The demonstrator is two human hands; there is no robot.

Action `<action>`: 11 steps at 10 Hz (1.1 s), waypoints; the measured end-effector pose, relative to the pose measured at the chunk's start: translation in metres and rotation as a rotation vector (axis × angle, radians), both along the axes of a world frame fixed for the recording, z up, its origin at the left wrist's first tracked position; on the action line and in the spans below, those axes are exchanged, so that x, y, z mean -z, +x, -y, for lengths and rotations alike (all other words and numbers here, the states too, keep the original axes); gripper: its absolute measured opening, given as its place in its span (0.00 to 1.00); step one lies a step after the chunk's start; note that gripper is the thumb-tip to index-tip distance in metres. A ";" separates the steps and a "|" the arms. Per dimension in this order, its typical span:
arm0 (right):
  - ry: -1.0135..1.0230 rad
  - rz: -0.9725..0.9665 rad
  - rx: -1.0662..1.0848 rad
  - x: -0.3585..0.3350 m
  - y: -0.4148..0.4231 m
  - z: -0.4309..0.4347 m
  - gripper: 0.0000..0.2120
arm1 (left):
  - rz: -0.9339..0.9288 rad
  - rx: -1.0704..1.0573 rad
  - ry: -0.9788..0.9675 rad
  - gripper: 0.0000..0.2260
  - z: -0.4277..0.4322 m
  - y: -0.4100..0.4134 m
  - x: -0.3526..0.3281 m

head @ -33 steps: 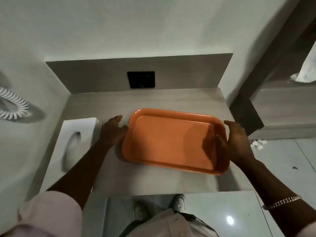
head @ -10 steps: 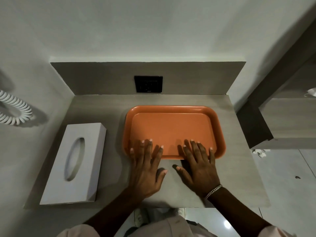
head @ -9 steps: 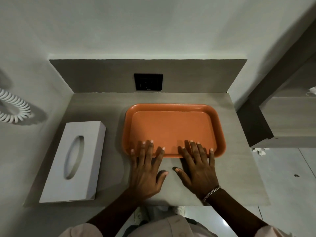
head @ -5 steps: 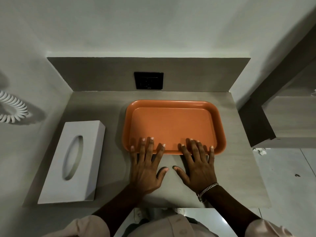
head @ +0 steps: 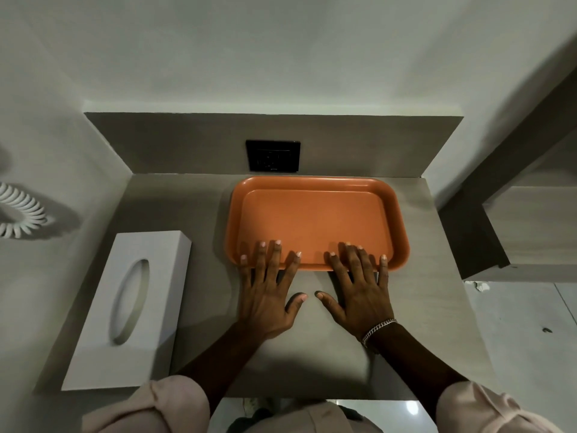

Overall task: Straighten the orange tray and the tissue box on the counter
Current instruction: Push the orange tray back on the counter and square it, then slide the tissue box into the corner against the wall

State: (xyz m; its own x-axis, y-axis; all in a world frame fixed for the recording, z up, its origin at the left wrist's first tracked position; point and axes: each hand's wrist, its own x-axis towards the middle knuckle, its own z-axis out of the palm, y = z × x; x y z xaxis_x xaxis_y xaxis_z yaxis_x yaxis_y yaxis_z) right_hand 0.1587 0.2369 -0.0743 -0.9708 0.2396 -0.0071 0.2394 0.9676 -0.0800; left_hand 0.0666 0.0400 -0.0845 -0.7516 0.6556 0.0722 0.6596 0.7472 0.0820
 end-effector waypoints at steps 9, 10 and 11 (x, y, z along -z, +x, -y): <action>-0.107 -0.084 -0.069 -0.012 -0.019 0.015 0.39 | 0.046 -0.048 0.258 0.33 0.038 -0.009 -0.031; -0.152 -0.109 -0.139 -0.021 -0.023 0.032 0.40 | 0.023 -0.084 0.286 0.33 0.056 -0.004 -0.037; -0.182 -0.105 -0.246 -0.029 -0.030 0.052 0.38 | -0.013 -0.170 0.306 0.33 0.075 0.001 -0.043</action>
